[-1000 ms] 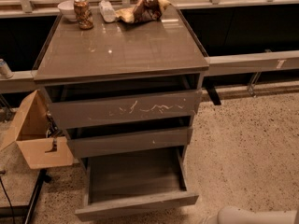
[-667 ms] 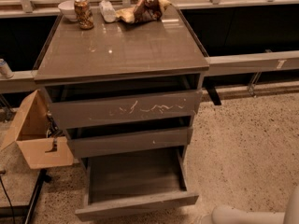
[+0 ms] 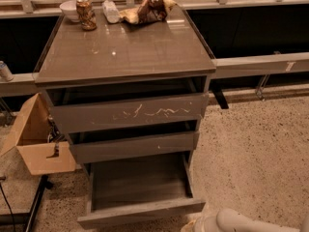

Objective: Close bottom drawer

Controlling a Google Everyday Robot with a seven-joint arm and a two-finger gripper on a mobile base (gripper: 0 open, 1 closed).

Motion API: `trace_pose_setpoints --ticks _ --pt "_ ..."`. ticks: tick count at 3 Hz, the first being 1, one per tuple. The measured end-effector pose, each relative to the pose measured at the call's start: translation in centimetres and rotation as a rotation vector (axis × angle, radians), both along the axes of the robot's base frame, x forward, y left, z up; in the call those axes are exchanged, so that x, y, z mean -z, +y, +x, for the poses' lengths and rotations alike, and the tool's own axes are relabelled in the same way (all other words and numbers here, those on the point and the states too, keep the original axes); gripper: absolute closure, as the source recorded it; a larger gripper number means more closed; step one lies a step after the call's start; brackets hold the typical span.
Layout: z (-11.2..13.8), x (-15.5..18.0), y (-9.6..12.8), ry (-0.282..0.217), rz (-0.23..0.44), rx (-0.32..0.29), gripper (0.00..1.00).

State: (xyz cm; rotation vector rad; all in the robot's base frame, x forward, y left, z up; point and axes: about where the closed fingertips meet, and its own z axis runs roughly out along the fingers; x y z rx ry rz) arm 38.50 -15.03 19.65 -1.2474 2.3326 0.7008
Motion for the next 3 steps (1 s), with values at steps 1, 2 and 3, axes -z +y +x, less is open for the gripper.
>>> trace_pose_setpoints --ticks 1,2,3 --pt "-0.1 0.3 0.2 -0.009 -0.006 -0.007 1.0" --pt "0.3 0.7 0.9 -0.07 -0.023 -0.044 1.0" --pt "1.9 1.6 2.3 -0.206 -0.043 -0.097 1.0"
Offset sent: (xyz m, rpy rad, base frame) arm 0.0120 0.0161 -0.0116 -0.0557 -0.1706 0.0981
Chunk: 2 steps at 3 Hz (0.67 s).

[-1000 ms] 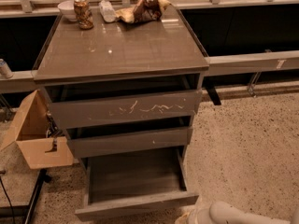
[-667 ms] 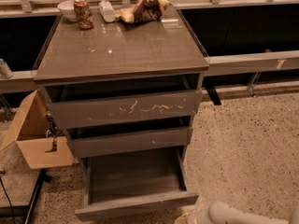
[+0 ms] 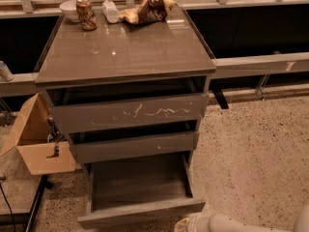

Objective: Close bottom drawer

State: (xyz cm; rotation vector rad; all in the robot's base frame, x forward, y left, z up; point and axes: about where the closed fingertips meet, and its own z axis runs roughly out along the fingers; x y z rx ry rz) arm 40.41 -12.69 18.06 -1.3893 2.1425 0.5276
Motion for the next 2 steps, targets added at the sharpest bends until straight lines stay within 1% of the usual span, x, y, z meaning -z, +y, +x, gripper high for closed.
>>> trace_pose_setpoints --ticks 1,2 --pt "1.2 0.4 1.0 -0.084 -0.009 -0.03 1.0" --pt "3.1 0.6 2.3 -0.209 -0.016 -0.051 1.0"
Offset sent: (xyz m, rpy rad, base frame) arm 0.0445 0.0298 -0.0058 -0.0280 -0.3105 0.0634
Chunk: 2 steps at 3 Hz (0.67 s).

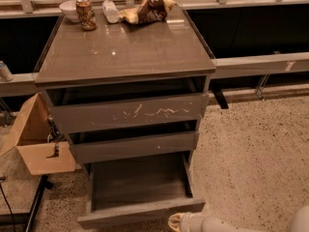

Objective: Close bottom drawer

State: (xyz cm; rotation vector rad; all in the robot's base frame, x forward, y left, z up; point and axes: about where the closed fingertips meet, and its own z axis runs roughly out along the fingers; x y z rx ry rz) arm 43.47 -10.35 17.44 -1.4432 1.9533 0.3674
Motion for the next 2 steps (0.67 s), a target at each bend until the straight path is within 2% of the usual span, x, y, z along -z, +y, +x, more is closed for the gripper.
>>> trace_pose_setpoints --ticks 1,2 --pt "1.3 -0.1 0.8 -0.062 0.0 -0.005 1.0" --pt "2.7 -0.3 1.5 -0.1 0.003 -0.008 1.0"
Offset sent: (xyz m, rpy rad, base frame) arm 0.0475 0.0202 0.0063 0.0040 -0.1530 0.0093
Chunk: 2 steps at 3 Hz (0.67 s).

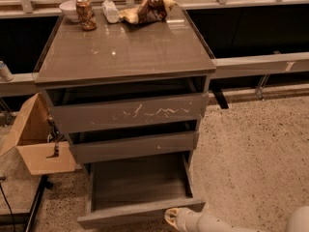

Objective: Close bottom drawer

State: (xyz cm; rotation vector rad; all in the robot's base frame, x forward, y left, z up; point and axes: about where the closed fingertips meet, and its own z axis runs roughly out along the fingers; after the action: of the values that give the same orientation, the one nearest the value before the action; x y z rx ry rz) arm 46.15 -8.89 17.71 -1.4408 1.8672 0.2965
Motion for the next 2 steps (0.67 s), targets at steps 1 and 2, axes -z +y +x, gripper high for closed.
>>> trace_pose_setpoints --ticks 1,2 --pt "1.7 -0.3 0.8 -0.027 0.007 -0.002 1.0" --pt "3.7 -0.8 1.6 -0.058 0.021 0.0 1.0"
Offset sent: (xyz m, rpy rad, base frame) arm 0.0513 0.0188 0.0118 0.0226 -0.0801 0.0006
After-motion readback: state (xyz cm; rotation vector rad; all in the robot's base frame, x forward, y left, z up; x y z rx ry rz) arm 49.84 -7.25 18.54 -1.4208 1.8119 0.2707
